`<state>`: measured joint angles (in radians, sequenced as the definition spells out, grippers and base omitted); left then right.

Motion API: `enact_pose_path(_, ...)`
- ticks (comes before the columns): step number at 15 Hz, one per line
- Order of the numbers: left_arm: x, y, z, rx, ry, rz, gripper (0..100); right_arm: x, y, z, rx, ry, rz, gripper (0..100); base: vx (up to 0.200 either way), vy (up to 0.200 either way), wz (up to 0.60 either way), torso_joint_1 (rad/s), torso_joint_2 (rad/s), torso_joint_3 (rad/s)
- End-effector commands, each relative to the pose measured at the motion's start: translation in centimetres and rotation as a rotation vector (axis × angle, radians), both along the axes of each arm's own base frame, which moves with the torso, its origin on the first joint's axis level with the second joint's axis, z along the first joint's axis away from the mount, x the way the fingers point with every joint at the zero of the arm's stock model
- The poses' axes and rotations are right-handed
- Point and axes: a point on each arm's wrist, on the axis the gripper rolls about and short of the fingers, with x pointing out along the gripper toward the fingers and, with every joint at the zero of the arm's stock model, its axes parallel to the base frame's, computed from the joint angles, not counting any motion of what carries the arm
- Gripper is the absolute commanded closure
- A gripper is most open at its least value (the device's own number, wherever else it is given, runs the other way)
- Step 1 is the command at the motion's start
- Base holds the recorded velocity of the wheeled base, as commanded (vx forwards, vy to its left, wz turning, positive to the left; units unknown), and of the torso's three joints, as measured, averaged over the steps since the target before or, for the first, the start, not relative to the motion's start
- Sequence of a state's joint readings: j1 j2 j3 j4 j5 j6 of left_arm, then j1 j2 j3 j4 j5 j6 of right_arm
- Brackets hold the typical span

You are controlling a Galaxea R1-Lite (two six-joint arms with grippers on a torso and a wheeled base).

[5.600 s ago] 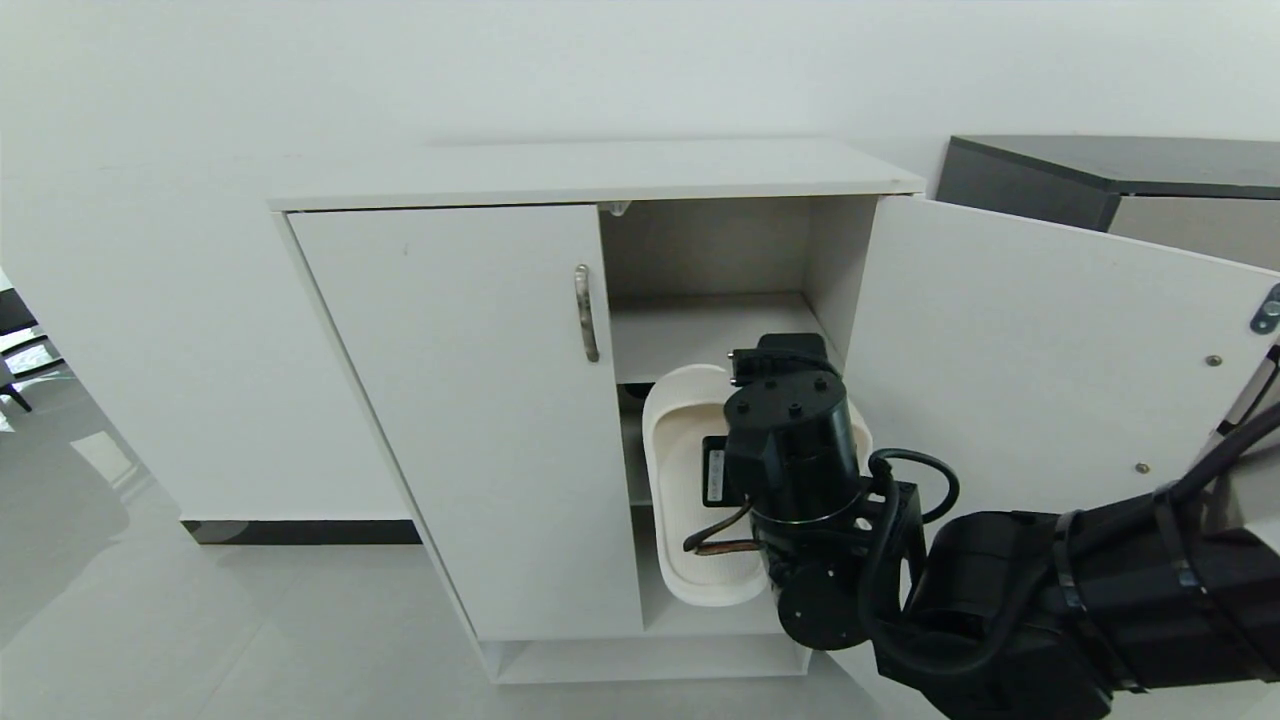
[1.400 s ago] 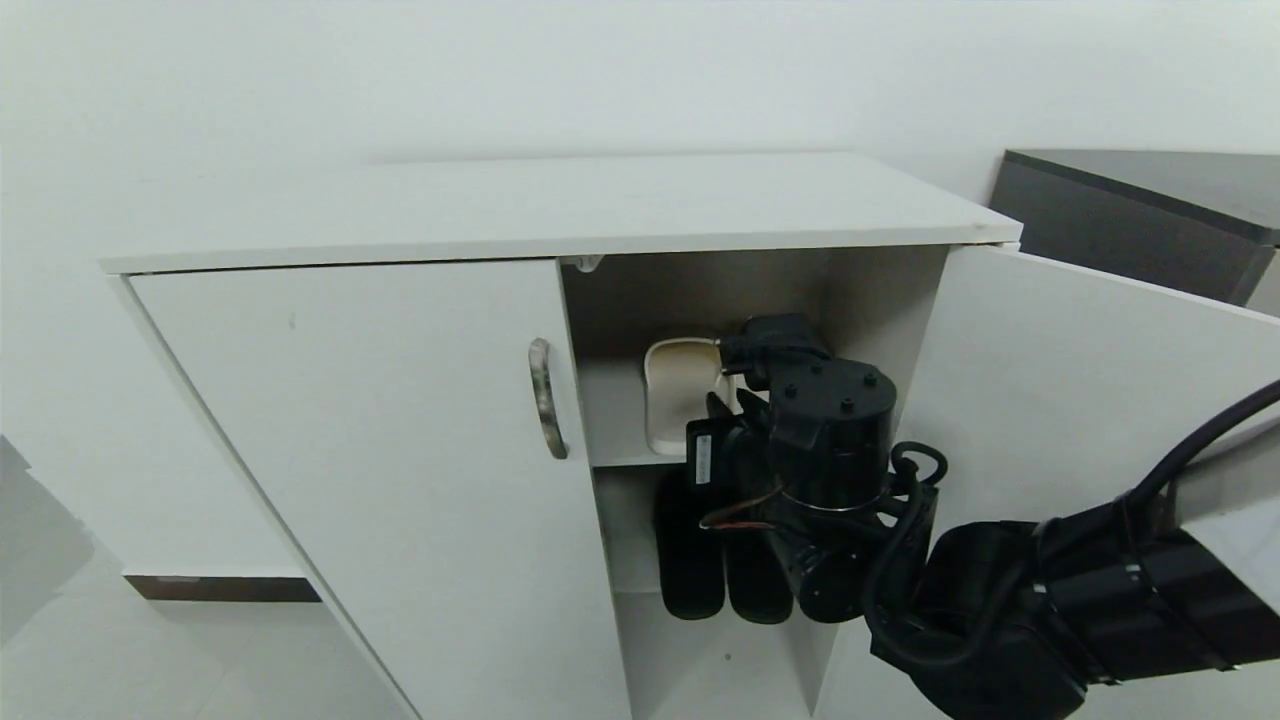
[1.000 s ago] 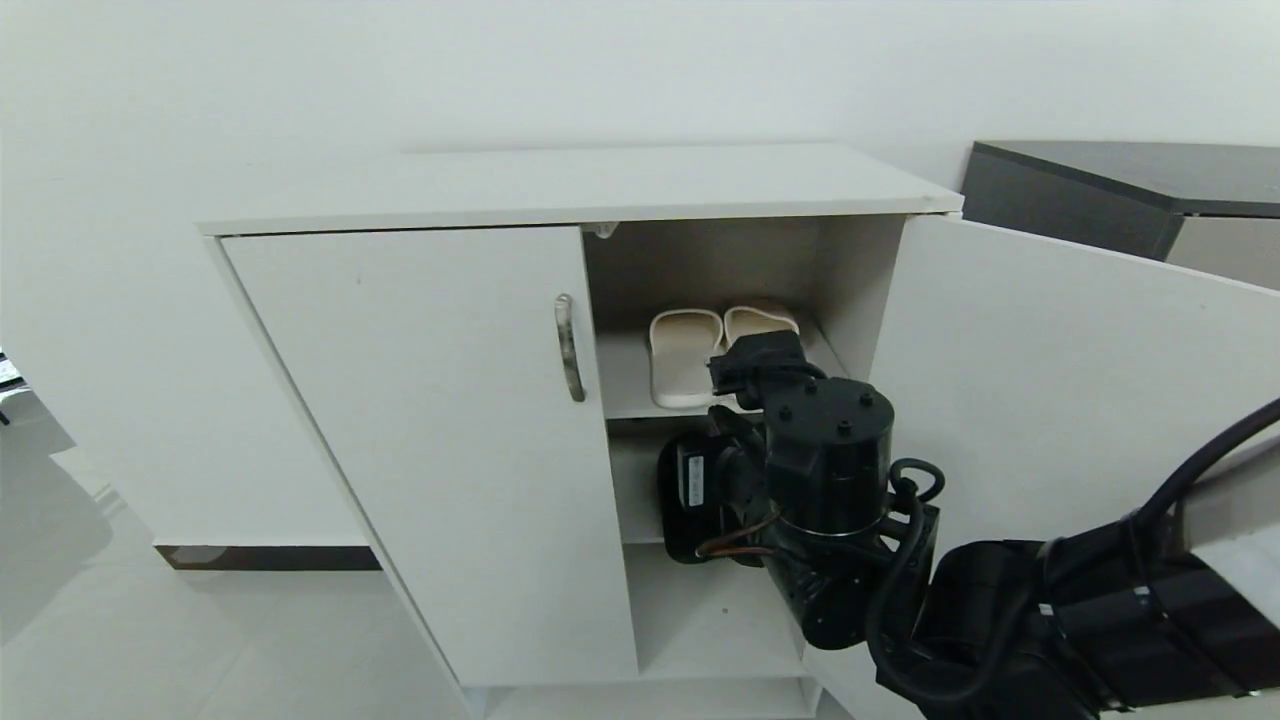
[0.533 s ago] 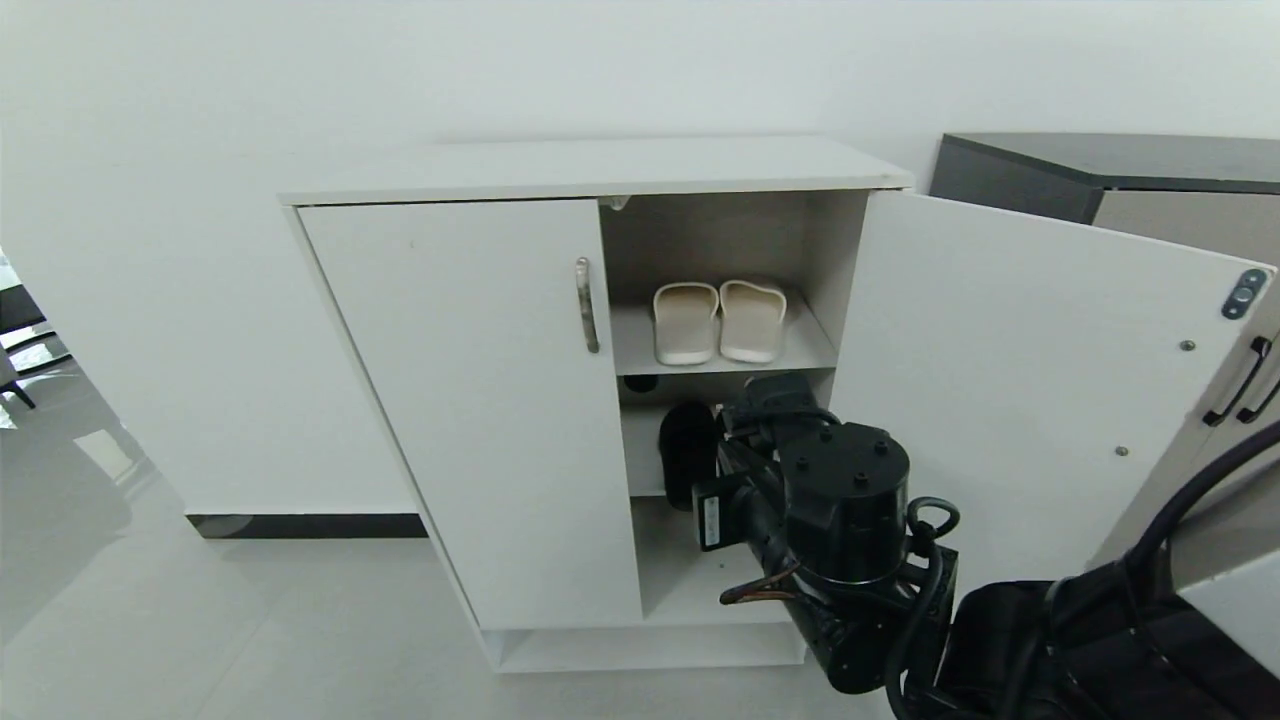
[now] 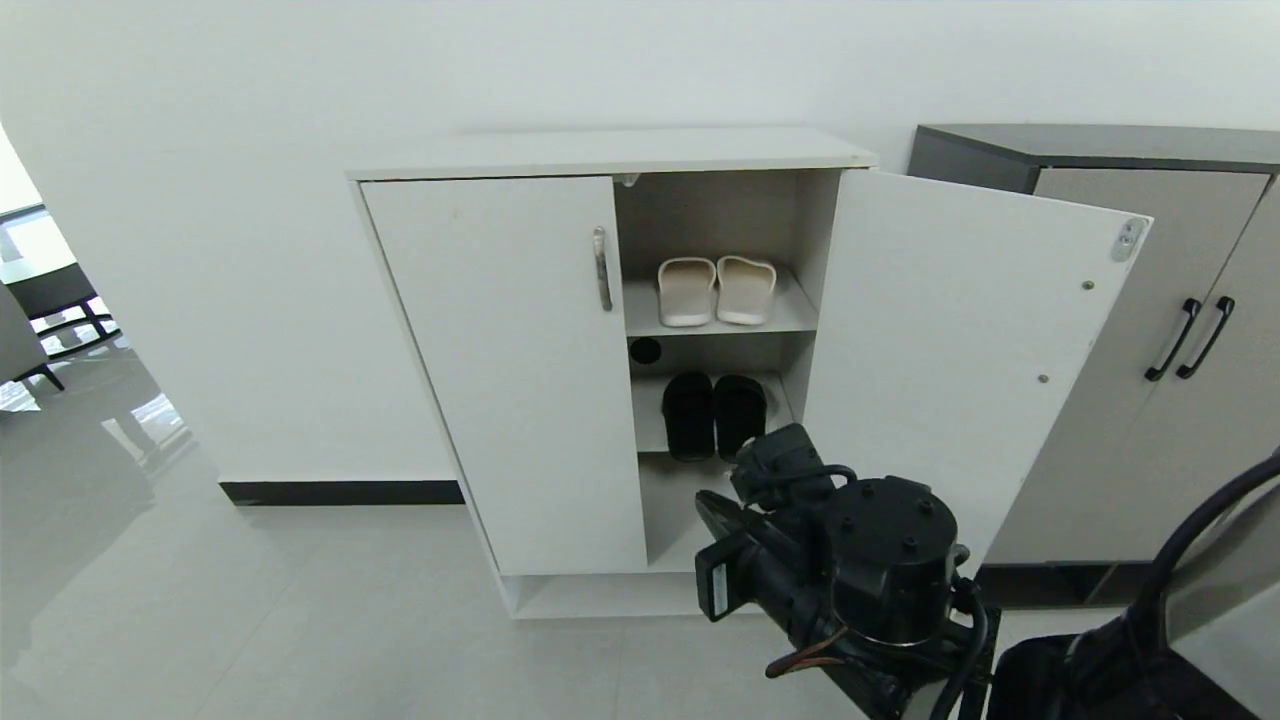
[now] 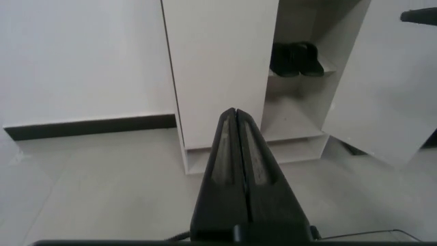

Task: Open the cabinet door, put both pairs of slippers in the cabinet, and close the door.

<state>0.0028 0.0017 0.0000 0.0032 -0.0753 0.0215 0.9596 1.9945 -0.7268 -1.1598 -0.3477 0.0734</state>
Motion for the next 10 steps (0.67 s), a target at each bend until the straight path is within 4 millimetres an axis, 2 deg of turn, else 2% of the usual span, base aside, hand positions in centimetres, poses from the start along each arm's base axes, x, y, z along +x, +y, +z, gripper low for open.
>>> enact_pose_path(1, 0.0, 0.0, 0.0, 0.000, 0.000, 0.000, 100, -0.6, -1.0, -1.4, -0.064, -0.008, 0.035, 100, 0.000, 0.000, 0.00, 0.000, 0.00, 0.000)
enact_pose_path(5, 0.0, 0.0, 0.0, 0.000, 0.000, 0.000, 100, -1.0, -1.4, -1.8, -0.074, -0.031, 0.062, 100, 0.000, 0.000, 0.00, 0.000, 0.00, 0.000)
enact_pose_path(10, 0.0, 0.0, 0.0, -0.002, 0.000, 0.002, 100, -0.5, -0.9, -2.9, -0.045, -0.051, 0.076, 100, 0.000, 0.000, 0.00, 0.000, 0.00, 0.000)
